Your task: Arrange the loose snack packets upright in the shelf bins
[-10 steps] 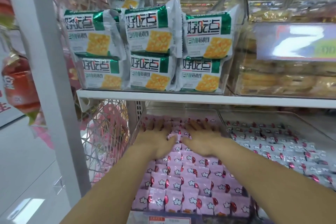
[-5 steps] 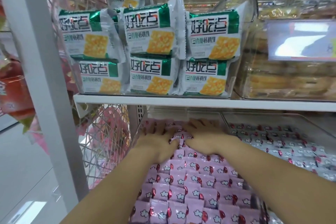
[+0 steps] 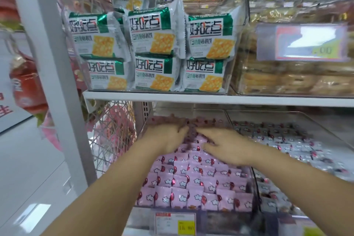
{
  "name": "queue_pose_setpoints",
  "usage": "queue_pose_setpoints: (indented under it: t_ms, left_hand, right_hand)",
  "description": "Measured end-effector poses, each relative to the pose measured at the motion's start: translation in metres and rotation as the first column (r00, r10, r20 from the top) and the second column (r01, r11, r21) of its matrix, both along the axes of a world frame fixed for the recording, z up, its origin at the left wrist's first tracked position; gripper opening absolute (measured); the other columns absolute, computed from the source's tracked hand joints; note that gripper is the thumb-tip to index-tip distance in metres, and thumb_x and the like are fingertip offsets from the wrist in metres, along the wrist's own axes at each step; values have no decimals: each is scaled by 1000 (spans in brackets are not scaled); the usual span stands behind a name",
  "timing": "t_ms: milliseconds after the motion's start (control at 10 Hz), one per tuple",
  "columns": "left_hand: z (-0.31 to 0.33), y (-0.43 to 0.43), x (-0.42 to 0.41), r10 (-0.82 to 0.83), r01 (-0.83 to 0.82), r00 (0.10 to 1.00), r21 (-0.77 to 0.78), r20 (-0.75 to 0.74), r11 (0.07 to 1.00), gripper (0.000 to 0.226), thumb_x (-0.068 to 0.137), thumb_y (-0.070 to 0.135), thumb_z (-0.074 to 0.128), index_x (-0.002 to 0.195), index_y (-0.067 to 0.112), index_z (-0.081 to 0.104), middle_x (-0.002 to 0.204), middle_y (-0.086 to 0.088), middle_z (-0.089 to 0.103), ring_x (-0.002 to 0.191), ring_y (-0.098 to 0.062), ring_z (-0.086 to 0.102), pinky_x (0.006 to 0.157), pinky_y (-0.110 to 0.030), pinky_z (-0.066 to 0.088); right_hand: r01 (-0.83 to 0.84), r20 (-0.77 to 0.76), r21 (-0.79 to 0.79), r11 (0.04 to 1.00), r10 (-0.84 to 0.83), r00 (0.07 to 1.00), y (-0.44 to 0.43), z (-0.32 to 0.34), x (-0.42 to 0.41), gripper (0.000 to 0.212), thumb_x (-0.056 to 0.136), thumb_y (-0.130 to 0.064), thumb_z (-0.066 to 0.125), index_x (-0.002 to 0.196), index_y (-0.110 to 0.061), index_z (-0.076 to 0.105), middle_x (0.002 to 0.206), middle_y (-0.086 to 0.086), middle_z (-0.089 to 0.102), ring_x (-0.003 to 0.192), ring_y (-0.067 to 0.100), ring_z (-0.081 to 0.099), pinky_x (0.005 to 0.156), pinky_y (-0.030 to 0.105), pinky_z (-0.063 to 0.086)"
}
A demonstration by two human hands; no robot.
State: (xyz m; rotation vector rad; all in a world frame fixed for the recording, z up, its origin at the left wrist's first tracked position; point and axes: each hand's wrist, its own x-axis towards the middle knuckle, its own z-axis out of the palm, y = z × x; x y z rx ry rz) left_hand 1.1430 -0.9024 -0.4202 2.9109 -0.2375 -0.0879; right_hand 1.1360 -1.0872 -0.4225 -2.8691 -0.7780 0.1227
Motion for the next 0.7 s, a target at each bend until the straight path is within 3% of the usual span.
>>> queue_pose_setpoints:
  t_ms: [100,200,300,500,600,700]
  left_hand:
    - [1,-13,-53,-47,46,999,-13,-21,999,51,101,50,17,150,35,18,160,0,11,147,-21,9,118,-50,2]
    - [-17,-23,-92,-89,95,994,92,-63,991,54,100,52,17,151,37,7,161,5,-4,148,-19,-3,117,-49,-6]
    - [-39,-22,-103,-91,97,995,140,-53,985,58,99,56,12,151,35,0,160,8,-11,147,-17,-8,115,-49,-11]
    - [-50,-11,-99,-39,38,999,184,6,982,59,96,59,7,150,37,-4,159,11,-11,147,-16,-9,115,-48,-13]
    - [-44,-12,-99,-13,18,1000,176,-25,984,62,95,62,7,151,38,-2,159,10,-10,147,-17,-9,115,-49,-13]
    - [-37,-20,-101,5,-8,1000,109,31,994,61,96,61,13,151,36,9,161,5,1,148,-21,-1,115,-52,-7]
  right_hand:
    - [-91,-36,-119,989,88,996,-17,0,-44,56,96,-54,30,148,-34,22,158,-6,17,144,10,16,119,39,6]
    - [-121,-52,-251,961,111,992,-29,0,-78,55,95,-58,28,147,-40,22,158,-9,11,145,8,9,118,47,-7]
    - [-82,-18,-277,957,80,997,-32,-5,-91,52,97,-54,29,147,-43,17,159,-12,5,145,9,7,116,50,-5]
    - [9,85,-286,958,16,996,-28,-17,-92,49,99,-53,21,147,-42,20,158,-12,12,144,12,12,115,49,-3]
    - [25,64,-289,957,-7,998,-23,-16,-96,49,100,-51,22,147,-40,20,158,-9,14,144,15,14,114,51,-5]
    - [7,25,-165,986,-3,1000,-24,-6,-98,49,99,-52,29,146,-38,28,157,-9,18,144,15,17,114,52,-7]
